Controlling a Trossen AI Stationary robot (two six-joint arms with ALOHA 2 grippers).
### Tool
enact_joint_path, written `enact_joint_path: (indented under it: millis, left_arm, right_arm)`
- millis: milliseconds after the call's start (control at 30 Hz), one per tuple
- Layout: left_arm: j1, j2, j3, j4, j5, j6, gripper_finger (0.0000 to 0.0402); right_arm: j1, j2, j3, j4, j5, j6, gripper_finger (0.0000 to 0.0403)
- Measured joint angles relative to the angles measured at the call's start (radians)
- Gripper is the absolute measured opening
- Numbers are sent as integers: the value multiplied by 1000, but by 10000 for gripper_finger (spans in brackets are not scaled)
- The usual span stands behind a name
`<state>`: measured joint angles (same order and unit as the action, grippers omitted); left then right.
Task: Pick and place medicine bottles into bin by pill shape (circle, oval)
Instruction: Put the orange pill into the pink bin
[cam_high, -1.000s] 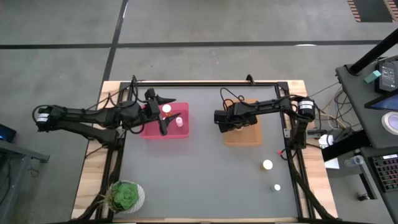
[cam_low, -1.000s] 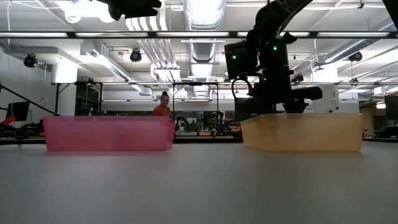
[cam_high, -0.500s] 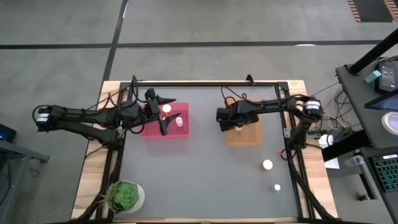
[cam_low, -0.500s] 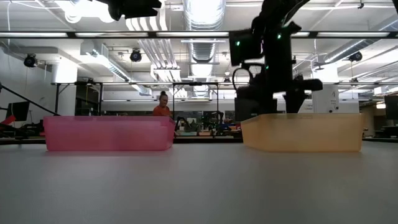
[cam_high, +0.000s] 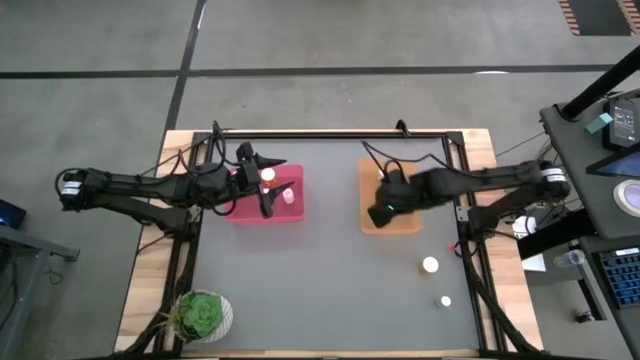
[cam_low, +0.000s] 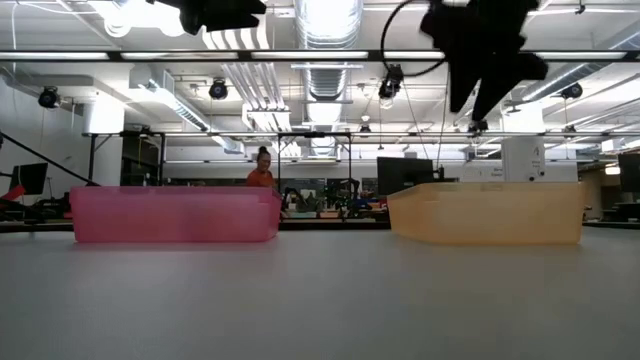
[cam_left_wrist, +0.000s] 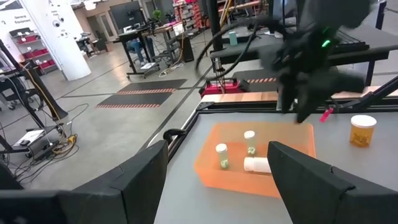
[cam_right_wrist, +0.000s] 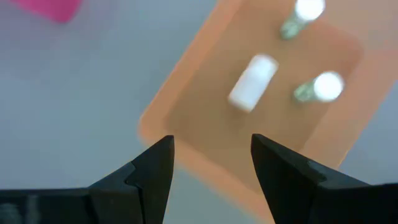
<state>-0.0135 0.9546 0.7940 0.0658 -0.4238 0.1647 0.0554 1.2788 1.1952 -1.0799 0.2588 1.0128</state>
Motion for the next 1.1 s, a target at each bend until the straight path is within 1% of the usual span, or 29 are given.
enact_joint_path:
  millis: [100, 133, 233, 367, 467, 633, 767, 900, 1100]
  left_arm:
    - [0, 18, 0, 26, 1, 0, 260]
    - [0, 23, 0, 38, 0, -1, 260]
    - [0, 37, 0, 63, 0, -1, 260]
    - [-1, 49, 0, 97, 1, -1, 260]
    - [-1, 53, 0, 107, 0, -1, 260]
    - [0, 56, 0, 108, 0, -1, 260]
    - [0, 59, -1, 104, 0, -1, 260]
    - [0, 58, -2, 104, 0, -1, 260]
    - [0, 58, -3, 104, 0, -1, 260]
  right_arm:
    - [86, -59, -25, -2, -5, 65, 205]
    - [109, -74, -34, -4, -22, 83, 205]
    - [157, -108, -59, -18, -97, 148, 205]
    - [191, -134, -103, -19, -209, 248, 205]
    - [216, -132, -136, -36, -309, 318, 205]
    - [275, -125, -174, -120, -408, 439, 205]
    - [328, -127, -194, -175, -417, 520, 205]
    - [373, -115, -202, -177, -426, 563, 210]
    - [416, -85, -202, -171, -423, 600, 251]
